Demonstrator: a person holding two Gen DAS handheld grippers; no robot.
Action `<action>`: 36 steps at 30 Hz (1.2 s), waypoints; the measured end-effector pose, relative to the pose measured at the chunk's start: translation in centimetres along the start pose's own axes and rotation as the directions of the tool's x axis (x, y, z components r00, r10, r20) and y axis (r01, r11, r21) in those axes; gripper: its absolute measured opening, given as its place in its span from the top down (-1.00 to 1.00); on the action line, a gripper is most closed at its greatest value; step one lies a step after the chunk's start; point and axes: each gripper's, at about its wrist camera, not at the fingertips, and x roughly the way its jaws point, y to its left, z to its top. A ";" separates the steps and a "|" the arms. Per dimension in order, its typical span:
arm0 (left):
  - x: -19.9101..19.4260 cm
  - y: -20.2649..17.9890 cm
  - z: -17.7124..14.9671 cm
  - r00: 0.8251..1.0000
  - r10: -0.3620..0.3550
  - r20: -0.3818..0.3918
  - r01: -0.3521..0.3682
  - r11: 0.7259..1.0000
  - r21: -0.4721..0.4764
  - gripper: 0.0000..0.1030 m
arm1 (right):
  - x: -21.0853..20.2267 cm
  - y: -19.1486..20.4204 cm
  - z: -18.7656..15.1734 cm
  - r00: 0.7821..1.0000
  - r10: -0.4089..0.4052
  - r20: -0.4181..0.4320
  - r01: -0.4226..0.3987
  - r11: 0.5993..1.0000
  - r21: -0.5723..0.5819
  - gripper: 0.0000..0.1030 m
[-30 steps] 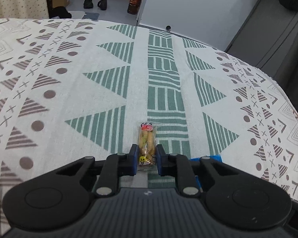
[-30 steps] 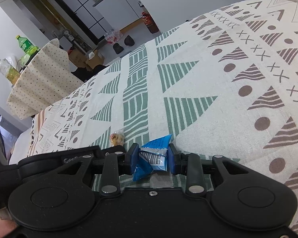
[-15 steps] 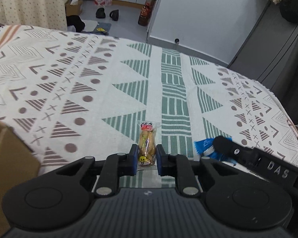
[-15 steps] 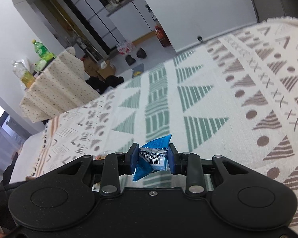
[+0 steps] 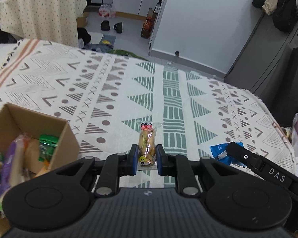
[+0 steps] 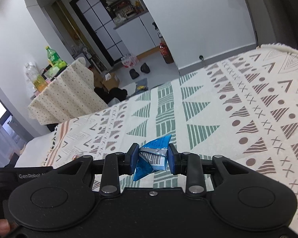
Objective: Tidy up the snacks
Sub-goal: 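Lift both snacks and carry them over the cardboard box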
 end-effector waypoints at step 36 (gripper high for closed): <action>-14.6 8.9 -2.4 0.990 -0.013 0.137 0.024 0.997 -0.074 0.65 | -10.1 10.4 -3.3 0.993 0.064 0.100 -0.059 0.997 -0.052 0.41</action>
